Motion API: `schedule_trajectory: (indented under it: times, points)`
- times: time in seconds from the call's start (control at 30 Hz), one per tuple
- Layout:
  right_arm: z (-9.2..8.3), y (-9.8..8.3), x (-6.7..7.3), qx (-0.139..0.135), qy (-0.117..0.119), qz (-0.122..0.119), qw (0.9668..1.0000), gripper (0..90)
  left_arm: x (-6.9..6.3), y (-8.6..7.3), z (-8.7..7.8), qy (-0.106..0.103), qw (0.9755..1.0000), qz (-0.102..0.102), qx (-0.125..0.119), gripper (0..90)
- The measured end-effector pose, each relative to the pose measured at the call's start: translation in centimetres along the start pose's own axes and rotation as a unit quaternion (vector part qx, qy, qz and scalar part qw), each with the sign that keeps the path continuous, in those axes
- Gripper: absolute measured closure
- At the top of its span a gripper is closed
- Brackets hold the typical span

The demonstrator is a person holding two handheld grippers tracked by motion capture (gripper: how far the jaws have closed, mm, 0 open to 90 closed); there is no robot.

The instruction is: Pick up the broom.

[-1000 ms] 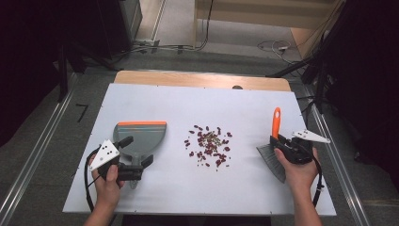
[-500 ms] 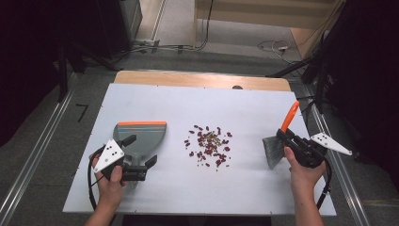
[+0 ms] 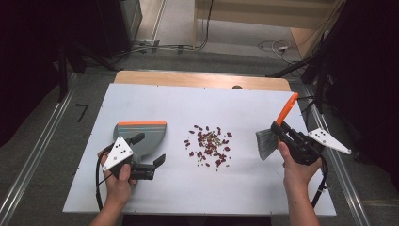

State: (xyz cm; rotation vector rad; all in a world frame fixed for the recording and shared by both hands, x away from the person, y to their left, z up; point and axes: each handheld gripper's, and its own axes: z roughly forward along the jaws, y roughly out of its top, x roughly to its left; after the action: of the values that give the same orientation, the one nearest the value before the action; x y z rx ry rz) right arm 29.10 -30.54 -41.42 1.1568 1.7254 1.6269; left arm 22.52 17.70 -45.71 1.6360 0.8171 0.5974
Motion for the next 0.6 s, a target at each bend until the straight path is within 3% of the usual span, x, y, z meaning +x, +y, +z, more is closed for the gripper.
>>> schedule_trajectory:
  times: [0.3,0.43,0.6]
  points:
    - [1.1,1.1,1.9,-0.004,0.018,-0.013,0.9998,68.9,-1.3,1.4,1.5,-0.014,0.9998,0.013,0.006,1.0]
    - [1.5,1.5,2.6,-0.005,0.025,-0.015,0.9996,68.8,-1.6,1.8,2.3,-0.020,0.9997,0.009,0.006,1.1]
    - [2.3,1.8,4.6,-0.005,0.044,-0.028,0.9986,68.8,-2.5,2.3,3.6,-0.036,0.9993,0.005,0.003,1.0]
